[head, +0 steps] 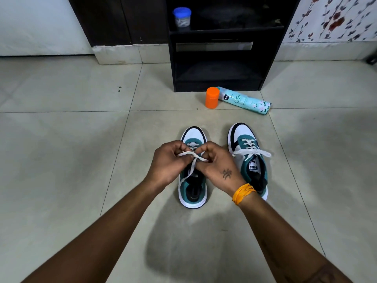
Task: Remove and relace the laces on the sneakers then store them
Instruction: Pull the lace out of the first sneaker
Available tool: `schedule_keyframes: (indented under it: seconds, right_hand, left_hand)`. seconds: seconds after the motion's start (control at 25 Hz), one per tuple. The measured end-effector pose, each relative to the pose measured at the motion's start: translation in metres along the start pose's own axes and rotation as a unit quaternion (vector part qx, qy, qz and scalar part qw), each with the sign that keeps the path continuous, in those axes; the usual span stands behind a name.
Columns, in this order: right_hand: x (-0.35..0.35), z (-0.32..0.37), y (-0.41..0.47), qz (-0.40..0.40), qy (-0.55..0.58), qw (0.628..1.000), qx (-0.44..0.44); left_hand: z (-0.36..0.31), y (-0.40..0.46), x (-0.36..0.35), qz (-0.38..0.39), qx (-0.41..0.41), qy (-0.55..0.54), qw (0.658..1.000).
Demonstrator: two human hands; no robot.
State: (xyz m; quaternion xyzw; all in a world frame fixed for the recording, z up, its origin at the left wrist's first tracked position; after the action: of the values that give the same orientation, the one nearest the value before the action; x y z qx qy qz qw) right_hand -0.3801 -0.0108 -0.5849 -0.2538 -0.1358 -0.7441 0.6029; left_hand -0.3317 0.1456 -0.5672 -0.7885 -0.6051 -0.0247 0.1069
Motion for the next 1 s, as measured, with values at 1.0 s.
schedule_keyframes:
  seconds: [1.0]
  right_hand:
    - [-0.011,-0.009,-0.032,-0.176,-0.236,0.956,-0.022]
  left_hand:
    - [0.025,-0.03,-0.004,-0.137,-0.041,0.163,0.976]
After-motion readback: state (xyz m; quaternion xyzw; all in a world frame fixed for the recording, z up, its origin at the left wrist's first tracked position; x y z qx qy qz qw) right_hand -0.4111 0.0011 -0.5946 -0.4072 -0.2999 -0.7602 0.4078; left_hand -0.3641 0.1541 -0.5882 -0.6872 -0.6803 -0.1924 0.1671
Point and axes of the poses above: each hand's wrist, its own y-axis towards the middle knuckle, its own x-axis out of the back of the hand, z = x × y, the point moved 4 cm from there along y, towards the middle knuckle, and after that the axes turned 14 degrees about -y, right-handed, at the moved point
